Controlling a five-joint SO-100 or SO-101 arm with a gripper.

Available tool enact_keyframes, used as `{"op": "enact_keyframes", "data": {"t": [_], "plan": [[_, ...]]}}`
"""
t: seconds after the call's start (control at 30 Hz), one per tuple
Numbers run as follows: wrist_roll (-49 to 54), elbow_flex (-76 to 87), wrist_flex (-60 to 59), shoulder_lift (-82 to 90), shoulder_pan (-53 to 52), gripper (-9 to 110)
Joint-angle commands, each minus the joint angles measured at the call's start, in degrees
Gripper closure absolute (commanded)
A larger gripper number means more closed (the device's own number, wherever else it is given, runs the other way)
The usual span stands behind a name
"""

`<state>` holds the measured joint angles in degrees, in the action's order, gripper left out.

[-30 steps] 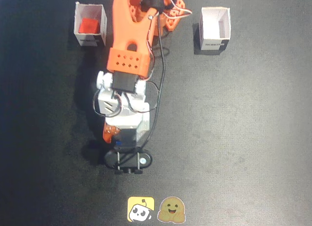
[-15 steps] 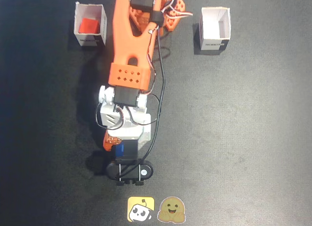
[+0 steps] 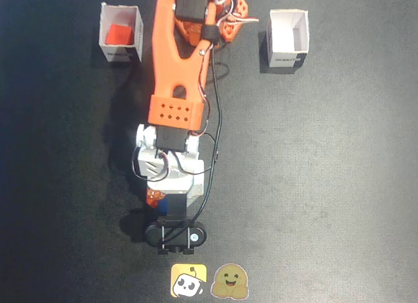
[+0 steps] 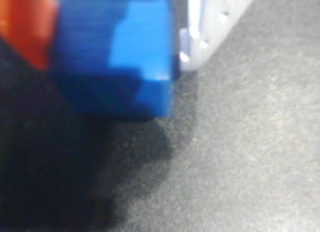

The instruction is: Put the red cube in the right box and the blue cube in the left box.

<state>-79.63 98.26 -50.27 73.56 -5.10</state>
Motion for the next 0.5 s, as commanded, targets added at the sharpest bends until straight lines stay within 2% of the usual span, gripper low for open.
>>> {"op": "enact_keyframes", "data": {"t": [0.0,0.2,0.47], "plan": [[0.09,-0.62,0.88,0.62,-0.53,92],[0.00,-0.44,-0.18,2.11,-0.62,94],[-2.64,5.98,-8.17,17.31,2.02,93]]}}
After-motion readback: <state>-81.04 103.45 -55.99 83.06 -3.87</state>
